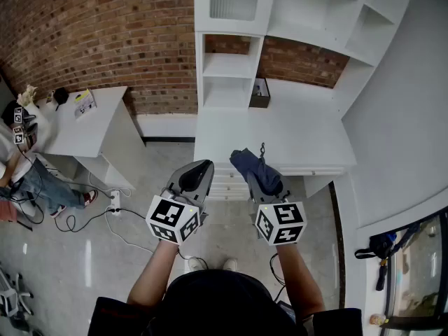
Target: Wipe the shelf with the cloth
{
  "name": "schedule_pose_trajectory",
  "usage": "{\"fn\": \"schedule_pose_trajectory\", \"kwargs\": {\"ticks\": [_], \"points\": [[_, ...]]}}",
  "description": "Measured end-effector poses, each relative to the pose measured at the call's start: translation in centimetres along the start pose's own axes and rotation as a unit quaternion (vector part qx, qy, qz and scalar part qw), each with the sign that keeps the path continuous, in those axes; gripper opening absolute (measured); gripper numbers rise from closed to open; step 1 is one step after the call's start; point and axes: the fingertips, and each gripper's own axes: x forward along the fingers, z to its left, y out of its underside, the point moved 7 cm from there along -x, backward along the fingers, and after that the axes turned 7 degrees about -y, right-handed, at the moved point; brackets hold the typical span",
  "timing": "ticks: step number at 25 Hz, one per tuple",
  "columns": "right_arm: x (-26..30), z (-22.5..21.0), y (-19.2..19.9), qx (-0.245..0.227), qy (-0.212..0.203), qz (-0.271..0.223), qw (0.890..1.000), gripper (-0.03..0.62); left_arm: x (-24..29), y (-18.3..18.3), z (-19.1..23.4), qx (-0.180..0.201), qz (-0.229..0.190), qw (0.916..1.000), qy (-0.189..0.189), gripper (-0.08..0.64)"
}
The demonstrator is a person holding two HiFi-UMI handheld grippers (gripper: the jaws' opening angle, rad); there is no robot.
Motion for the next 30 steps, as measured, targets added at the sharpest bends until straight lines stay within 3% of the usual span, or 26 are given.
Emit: {"fn": "schedule_pose_trajectory", "kwargs": {"ticks": [17,30], "points": [[-2.2,-3.1,0.6,-0.019,-0.017,0.000,1.000,0.126,1.7,0.9,-4.2,-0.001,0.004,1.0000,-0.009,0.031],[-3.8,-6.2,1.5,-0.025,-0.043,0.006,0.999,0.127,2.2,2.3,-6.5,0.001,0.014,0.9992,-0.037,0.031]]}}
